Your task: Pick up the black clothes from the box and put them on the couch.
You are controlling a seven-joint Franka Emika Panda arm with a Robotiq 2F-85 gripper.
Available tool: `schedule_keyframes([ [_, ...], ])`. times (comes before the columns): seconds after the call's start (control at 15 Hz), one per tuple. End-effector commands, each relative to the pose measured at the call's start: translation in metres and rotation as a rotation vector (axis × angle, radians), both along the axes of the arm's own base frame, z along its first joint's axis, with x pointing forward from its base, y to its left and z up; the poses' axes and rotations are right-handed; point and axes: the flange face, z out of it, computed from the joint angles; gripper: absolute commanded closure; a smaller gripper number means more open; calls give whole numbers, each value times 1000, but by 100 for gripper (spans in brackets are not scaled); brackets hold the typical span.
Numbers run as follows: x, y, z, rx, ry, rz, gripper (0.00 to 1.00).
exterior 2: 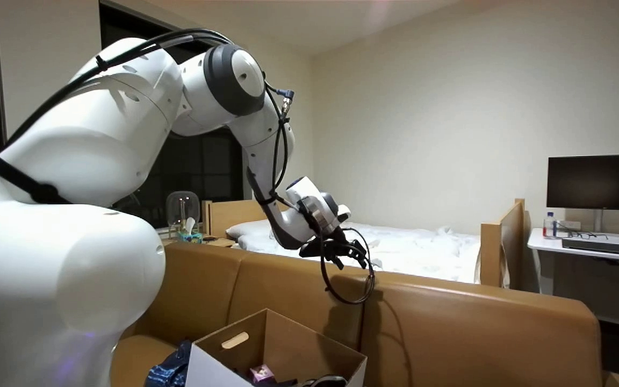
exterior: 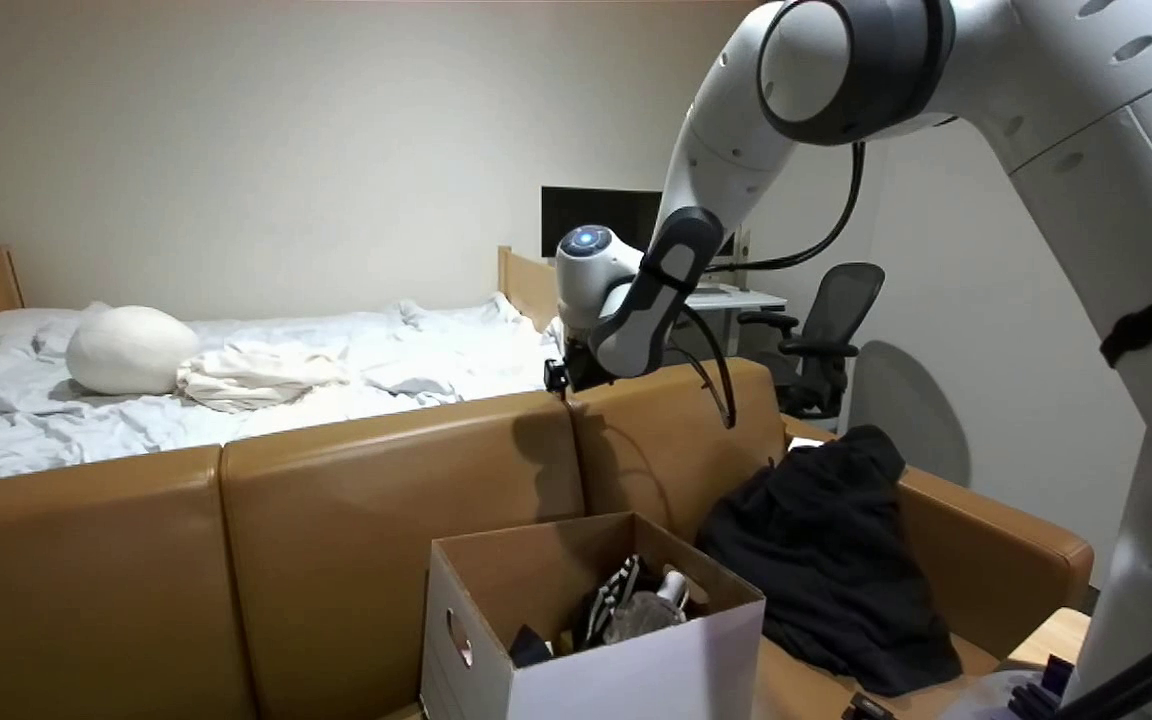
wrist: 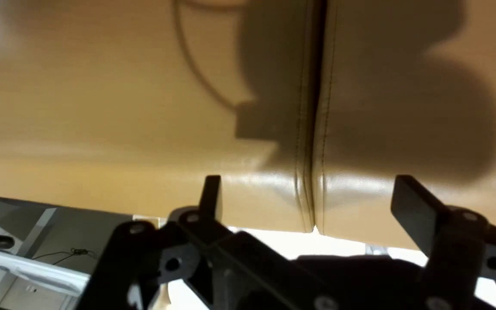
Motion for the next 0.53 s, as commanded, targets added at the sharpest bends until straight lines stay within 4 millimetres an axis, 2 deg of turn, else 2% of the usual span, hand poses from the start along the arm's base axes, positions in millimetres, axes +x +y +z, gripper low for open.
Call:
schedule_keyframes([
  [0.0,-3,21,-61,-61,178,79,0],
  [0.2,-22,38,-110,-136,327,133,0],
  [0.33,-34,34,-127,-196,428,142,0],
  [0.47,-45,29,-136,-246,526,181,0],
])
